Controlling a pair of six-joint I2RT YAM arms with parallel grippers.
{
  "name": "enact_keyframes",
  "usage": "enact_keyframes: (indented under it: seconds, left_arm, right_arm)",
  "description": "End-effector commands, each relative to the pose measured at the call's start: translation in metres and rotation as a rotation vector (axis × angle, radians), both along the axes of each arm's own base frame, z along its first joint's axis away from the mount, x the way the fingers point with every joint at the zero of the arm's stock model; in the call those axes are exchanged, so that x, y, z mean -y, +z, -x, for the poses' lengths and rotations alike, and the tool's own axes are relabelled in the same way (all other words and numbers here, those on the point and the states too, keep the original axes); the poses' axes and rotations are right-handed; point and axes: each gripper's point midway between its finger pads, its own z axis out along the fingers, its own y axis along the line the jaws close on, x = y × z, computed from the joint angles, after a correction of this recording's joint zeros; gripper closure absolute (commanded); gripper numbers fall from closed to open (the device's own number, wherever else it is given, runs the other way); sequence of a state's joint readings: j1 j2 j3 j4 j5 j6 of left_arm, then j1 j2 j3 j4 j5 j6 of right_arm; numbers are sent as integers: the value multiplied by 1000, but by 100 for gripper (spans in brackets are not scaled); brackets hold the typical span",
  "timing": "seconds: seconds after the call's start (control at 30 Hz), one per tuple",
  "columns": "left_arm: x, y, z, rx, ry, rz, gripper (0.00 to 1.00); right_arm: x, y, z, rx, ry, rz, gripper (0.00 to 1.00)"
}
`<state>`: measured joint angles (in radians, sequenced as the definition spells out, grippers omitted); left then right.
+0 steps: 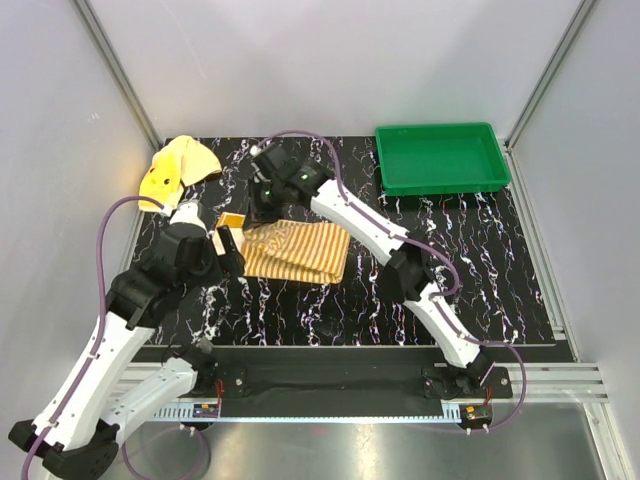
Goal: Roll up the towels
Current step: Fold the towel
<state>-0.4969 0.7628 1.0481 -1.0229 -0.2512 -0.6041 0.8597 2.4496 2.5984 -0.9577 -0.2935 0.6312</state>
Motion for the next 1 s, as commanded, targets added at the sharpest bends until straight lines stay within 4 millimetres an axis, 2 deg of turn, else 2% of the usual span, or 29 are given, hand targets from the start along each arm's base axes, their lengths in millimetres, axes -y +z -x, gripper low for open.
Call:
enact_keyframes:
  seconds: [0.0,0.27,0.4,0.43,0.5,0.53,0.57,0.6,0.63,0.7,0.8,0.87,0.9,0.93,0.97]
  left_arm:
    - [-8,16,3,41,-6,-23,12]
    - [-13,15,8,41,6,-26,11]
    - [-13,10,9,30,10,-25,11]
    - [-13,9,9,28,12,-26,11]
    - [-13,7,10,23,16,-28,11]
    - [-14,7,10,23,18,-32,11]
    - [-14,6,9,21,21,-34,11]
    - [-15,6,9,19,25,-37,11]
    - [-16,6,8,20,27,-42,11]
    - [-16,5,7,11,33,-46,11]
    - [-17,8,3,14,49,-51,11]
    - [-17,11,-1,18,59,-59,10]
    - [-16,11,-3,16,61,-64,9]
    - [-17,12,-6,18,68,-68,9]
    - [-15,12,-11,16,70,-72,8]
  right_arm:
    - [-43,36,9,71,52,-174,100]
    - [-76,4,24,17,93,-218,100]
    - [-89,-10,29,-1,109,-237,97]
    - [-93,-20,29,-15,113,-236,94]
    - [-99,-24,30,-23,115,-255,83]
    - [-103,-32,32,-31,121,-254,55]
    - [-106,-33,32,-29,123,-265,44]
    - [-108,-37,34,-32,131,-267,28]
    - [-111,-41,37,-39,147,-277,1]
    - [-113,-42,40,-51,156,-287,0]
    - [-111,-30,41,-20,174,-293,0]
    - [-102,-11,36,45,163,-291,0]
    - [-95,-15,32,51,149,-268,0]
    - [-88,13,26,98,128,-291,0]
    - [-74,20,10,121,96,-286,0]
